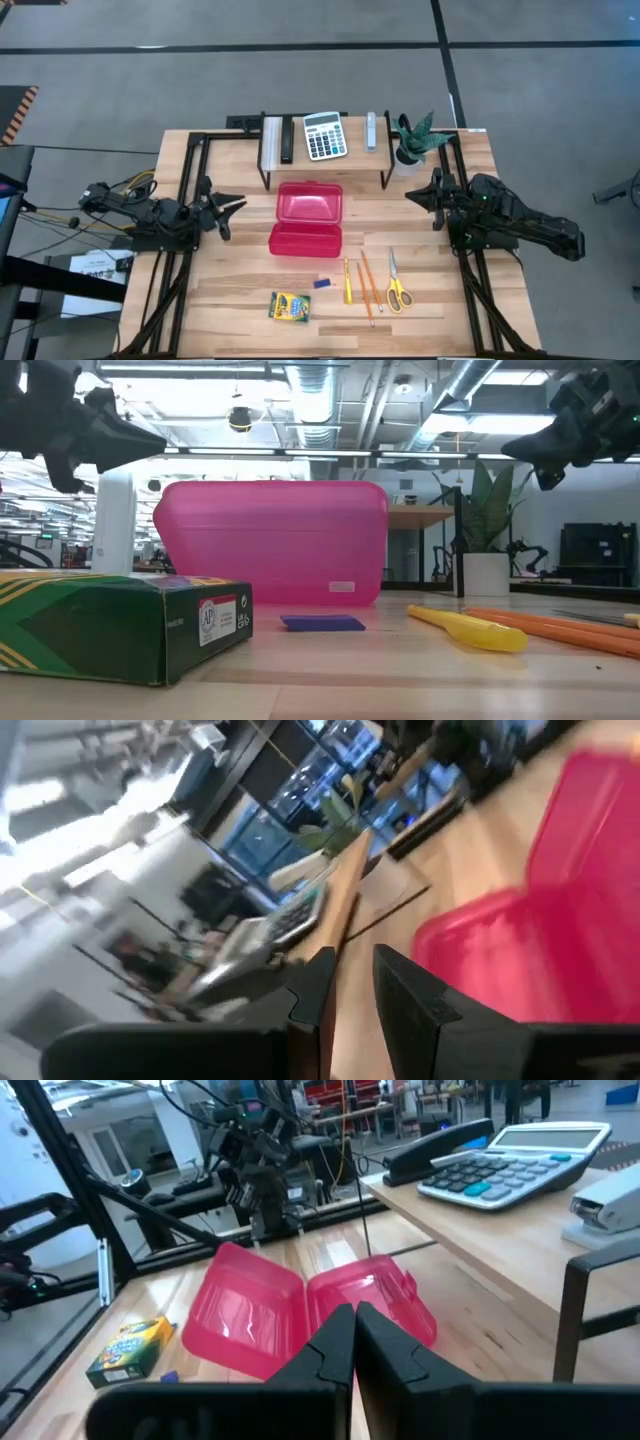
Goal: Pack school essentials
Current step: Put the yellow scissors into the red supply box
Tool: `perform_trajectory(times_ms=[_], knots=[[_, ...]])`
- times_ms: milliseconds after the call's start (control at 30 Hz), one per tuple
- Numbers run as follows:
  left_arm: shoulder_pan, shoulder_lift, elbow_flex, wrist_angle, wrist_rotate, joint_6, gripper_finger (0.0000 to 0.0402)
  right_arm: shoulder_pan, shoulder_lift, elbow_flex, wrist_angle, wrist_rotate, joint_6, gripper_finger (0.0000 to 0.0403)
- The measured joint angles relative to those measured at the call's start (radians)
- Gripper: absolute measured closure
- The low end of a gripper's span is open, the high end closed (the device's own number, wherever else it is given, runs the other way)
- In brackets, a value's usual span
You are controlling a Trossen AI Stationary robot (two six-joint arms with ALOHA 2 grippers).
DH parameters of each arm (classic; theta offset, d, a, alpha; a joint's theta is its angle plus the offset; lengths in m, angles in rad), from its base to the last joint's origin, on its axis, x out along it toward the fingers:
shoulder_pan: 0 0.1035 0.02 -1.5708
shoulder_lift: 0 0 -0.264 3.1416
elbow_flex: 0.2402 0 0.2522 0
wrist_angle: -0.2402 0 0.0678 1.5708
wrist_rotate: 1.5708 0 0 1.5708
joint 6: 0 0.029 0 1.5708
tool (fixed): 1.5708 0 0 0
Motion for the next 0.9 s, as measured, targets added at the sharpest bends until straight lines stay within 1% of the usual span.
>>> perform_trajectory(times_ms=[100,233,300,367,700,900], knots=[[0.000,0.000,0.000,0.000,0.052,-0.256,0.0343,0.000,0.000,0.000,-0.004,0.000,0.040,0.0365],[-0.001,0.000,0.000,0.000,0.054,-0.628,0.0343,0.000,0.000,0.000,-0.007,0.000,0.164,0.0365],[0.000,0.000,0.000,0.000,0.054,-0.760,0.0343,0.000,0.000,0.000,-0.008,0.000,0.179,0.0365],[0.000,0.000,0.000,0.000,0.047,-0.816,0.0343,0.000,0.000,0.000,-0.008,0.000,0.179,0.0365],[0.000,0.000,-0.001,0.008,0.047,-0.996,0.0343,0.000,0.000,0.000,-0.011,0.000,0.182,0.0365],[0.000,0.000,-0.001,0.008,0.054,-1.003,0.0343,-0.001,0.000,-0.001,-0.011,0.000,0.182,0.0365]])
